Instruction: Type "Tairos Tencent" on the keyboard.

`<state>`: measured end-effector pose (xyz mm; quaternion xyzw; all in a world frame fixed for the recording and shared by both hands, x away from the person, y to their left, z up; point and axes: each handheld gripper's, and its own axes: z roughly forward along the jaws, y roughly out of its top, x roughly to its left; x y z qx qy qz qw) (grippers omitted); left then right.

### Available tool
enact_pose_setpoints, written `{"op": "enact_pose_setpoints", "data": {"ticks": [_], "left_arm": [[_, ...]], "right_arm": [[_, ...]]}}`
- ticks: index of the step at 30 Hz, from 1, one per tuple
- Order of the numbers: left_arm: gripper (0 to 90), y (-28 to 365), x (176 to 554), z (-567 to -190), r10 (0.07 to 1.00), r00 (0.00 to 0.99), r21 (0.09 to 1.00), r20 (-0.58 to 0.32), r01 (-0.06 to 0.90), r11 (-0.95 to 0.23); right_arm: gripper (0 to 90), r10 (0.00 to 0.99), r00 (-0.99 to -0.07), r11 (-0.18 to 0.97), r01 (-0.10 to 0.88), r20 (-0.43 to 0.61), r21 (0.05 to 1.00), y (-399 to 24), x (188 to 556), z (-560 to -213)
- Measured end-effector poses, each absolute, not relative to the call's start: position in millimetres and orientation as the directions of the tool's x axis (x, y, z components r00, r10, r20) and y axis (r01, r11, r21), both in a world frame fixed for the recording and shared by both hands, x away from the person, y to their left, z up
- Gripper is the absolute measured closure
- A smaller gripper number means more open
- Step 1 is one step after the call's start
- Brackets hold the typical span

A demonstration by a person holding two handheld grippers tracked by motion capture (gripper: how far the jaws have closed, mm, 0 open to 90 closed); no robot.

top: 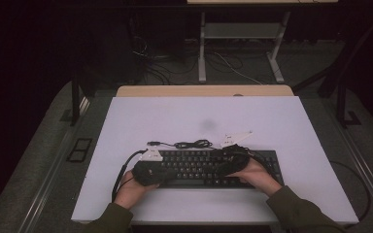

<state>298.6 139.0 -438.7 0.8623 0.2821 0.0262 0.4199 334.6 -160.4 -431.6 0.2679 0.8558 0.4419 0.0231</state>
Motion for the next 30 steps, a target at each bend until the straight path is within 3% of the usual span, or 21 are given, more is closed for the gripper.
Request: {"op": "enact_pose_setpoints", "data": {"ticks": [30], "left_arm": [[89.4,143.1,300.6,-431.2,0.526,0.829,0.759,-0.189,0.463,-0.458]], "right_arm": [[28.4,0.484,-0.853,0.463,0.439,0.195,0.770,-161.5,333.6,-431.0]]}}
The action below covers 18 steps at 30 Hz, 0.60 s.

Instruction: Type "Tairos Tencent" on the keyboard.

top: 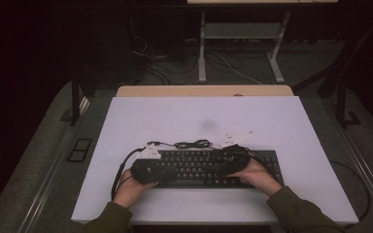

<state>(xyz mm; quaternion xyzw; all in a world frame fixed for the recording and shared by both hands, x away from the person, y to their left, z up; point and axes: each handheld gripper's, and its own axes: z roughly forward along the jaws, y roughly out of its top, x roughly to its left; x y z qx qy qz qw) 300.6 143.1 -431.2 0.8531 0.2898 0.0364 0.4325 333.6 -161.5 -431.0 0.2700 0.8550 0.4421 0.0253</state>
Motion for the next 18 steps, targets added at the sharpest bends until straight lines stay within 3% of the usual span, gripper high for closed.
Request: {"op": "enact_pose_setpoints", "data": {"ticks": [18], "left_arm": [[89.5,138.4,314.0,-428.8,0.524,0.832,0.765,-0.183,0.455,-0.455]], "right_arm": [[28.4,0.523,-0.829,0.437,0.458,0.195,0.774,-177.3,328.5,-431.4]]}}
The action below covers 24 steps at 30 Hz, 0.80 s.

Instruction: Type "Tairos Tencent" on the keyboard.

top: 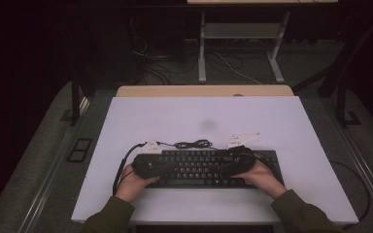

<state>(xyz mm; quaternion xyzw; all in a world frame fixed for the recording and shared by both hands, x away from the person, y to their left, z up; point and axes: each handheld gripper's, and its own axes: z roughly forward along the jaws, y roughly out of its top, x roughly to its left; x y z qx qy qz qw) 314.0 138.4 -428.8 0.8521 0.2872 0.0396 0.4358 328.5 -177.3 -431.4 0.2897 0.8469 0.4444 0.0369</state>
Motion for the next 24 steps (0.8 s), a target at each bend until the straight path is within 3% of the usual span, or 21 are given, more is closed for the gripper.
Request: {"op": "enact_pose_setpoints", "data": {"ticks": [24], "left_arm": [[89.5,143.6,328.9,-431.1,0.555,0.818,0.755,-0.153,0.459,-0.469]], "right_arm": [[28.4,0.554,-0.809,0.417,0.475,0.198,0.775,-189.5,323.4,-431.3]]}}
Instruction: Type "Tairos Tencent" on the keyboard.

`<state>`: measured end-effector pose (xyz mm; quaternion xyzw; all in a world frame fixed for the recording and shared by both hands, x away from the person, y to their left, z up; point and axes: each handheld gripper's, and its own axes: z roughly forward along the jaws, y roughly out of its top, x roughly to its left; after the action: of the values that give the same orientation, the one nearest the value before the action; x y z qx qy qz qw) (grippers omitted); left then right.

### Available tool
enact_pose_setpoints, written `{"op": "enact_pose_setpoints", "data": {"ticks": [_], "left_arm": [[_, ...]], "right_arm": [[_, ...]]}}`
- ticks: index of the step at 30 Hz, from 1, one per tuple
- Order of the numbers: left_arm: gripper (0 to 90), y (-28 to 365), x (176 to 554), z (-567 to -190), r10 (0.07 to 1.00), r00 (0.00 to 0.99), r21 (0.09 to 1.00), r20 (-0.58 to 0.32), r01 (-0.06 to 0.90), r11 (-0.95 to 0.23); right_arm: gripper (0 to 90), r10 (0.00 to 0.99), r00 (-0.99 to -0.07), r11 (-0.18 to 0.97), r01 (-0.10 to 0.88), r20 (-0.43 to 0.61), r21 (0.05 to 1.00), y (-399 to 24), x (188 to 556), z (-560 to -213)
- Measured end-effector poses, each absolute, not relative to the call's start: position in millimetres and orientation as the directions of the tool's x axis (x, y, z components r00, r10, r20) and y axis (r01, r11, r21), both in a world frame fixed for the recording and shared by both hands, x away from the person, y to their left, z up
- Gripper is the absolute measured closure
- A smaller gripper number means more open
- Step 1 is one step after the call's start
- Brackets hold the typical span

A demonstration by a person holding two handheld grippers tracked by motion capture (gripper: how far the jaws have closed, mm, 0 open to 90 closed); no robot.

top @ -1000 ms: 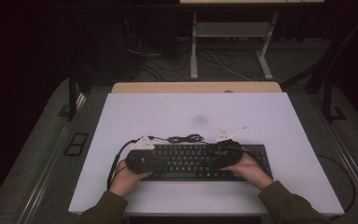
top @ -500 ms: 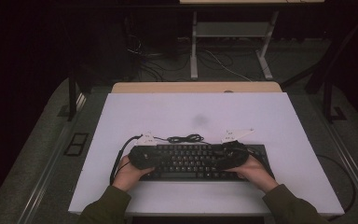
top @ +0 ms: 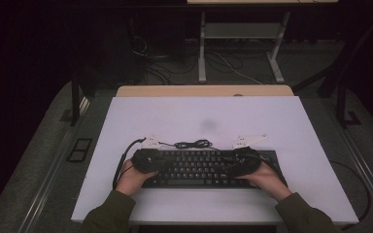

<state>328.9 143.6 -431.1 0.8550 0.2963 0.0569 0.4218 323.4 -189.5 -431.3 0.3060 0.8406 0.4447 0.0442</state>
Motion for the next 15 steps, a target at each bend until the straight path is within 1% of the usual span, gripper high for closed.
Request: {"op": "enact_pose_setpoints", "data": {"ticks": [7,15], "left_arm": [[89.5,144.6,329.9,-432.2,0.557,0.819,0.745,-0.136,0.456,-0.487],[89.5,145.4,330.4,-433.2,0.559,0.817,0.743,-0.142,0.461,-0.485]], "right_arm": [[28.4,0.555,-0.808,0.417,0.476,0.198,0.774,-189.7,323.3,-431.3],[28.4,0.555,-0.808,0.417,0.476,0.198,0.774,-189.7,323.3,-431.3]]}}
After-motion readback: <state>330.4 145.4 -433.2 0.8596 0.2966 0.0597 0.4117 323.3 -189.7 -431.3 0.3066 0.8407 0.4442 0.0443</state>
